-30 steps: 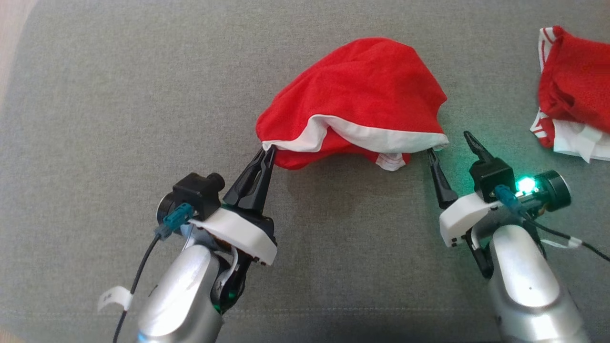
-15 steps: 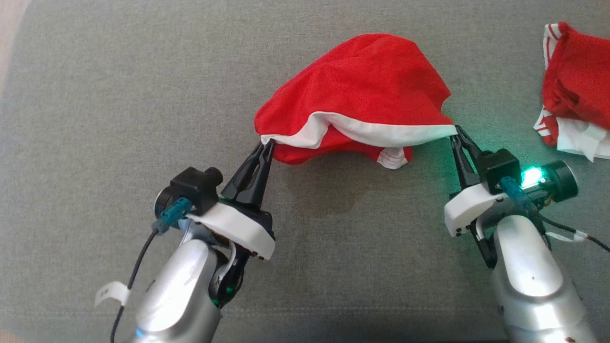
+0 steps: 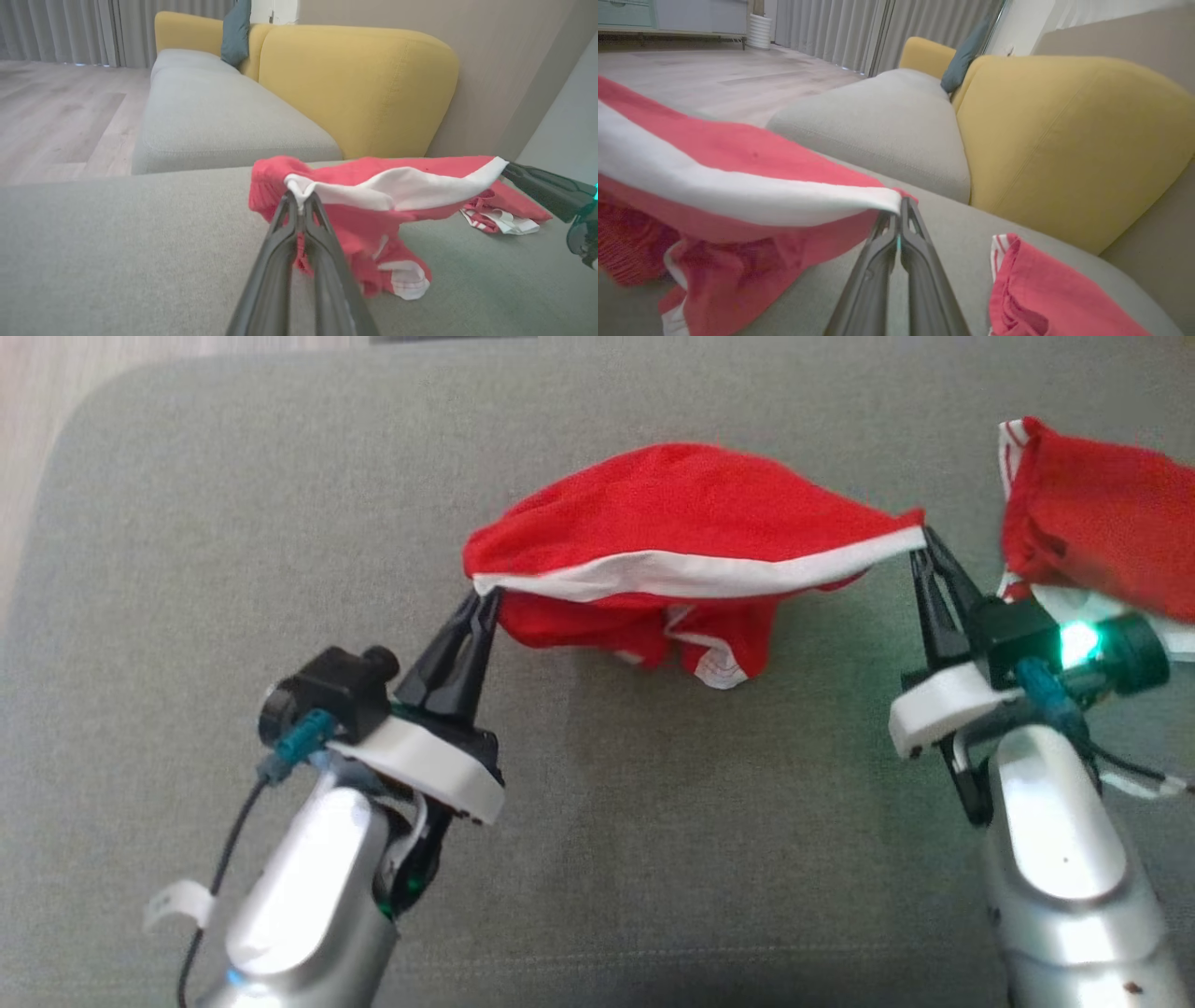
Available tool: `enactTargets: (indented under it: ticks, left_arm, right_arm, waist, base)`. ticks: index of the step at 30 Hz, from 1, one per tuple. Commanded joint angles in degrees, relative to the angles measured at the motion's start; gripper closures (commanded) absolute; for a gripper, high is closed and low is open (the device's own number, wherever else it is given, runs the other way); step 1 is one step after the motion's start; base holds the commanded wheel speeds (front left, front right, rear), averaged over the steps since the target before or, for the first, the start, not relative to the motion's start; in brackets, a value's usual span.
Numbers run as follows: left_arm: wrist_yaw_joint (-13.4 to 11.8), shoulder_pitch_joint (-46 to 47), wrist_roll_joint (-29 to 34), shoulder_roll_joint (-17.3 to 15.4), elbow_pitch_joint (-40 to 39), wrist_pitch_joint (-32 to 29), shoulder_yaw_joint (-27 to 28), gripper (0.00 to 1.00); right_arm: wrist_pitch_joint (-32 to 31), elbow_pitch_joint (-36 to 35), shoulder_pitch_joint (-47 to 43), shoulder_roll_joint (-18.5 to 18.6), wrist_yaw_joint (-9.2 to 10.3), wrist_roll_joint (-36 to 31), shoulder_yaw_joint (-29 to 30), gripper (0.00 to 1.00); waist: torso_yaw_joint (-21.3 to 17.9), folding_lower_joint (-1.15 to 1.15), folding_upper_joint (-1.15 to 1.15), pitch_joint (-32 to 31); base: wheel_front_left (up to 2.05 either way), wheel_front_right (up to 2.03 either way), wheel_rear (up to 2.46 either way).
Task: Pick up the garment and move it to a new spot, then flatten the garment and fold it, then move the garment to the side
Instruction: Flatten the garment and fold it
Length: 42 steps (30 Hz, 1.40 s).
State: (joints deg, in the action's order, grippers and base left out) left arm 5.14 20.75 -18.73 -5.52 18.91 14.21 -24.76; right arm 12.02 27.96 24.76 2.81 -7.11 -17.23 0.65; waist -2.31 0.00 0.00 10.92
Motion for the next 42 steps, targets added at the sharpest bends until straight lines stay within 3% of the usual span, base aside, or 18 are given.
enactTargets:
  ticks: [1,7,15,24,31,36,42]
  left_arm:
    - [0.4,3.9,0.6,-1.6,-2.7,0.2,2.6,1.0]
    - [0.7,8.9,2.2,-4.9,-5.9,-2.4,2.5,1.0]
    - [1.0,16.3,4.5,-9.8,-11.2,-5.9,3.4,1.0]
    - [0.4,12.2,4.5,-16.1,-23.4,-13.3,4.7,1.0]
    - [0.9,11.6,3.1,-21.9,-33.3,-21.0,6.4,1.0]
    - [1.9,19.3,1.9,-24.1,-30.6,-23.0,4.1,1.0]
    - [2.3,32.3,1.0,-25.1,-19.8,-20.0,-1.3,1.0]
  right_arm:
    - [-0.2,-2.8,3.3,0.1,-0.37,-1.1,-1.4,1.0]
    - [-2.2,-6.9,7.4,2.8,-0.37,-2.1,-4.0,1.0]
    - [-6.8,-14.4,12.8,8.5,-0.37,1.8,-7.4,1.0]
    - [-15.0,-28.4,7.0,13.0,-0.37,7.2,-9.4,1.0]
    - [-22.3,-39.8,4.3,16.2,-0.37,10.2,-7.8,1.0]
    - [-23.9,-38.5,10.6,17.6,-0.37,11.8,-9.1,1.0]
    - [-21.3,-28.2,23.9,16.9,-0.37,13.4,-13.1,1.0]
  waist:
    - [-0.5,0.0,0.0,-1.3]
    - [-1.1,0.0,0.0,-4.6]
    - [-2.4,0.0,0.0,-9.1]
    - [-2.9,0.0,0.0,-11.5]
    - [-2.3,0.0,0.0,-8.7]
    - [-2.4,0.0,0.0,-3.7]
    - [-3.2,0.0,0.0,2.8]
  base:
    - [0.0,0.0,0.0]
    - [0.0,0.0,0.0]
    - [0.0,0.0,0.0]
    - [0.0,0.0,0.0]
    - [0.0,0.0,0.0]
    - [0.0,0.0,0.0]
    - [0.0,0.0,0.0]
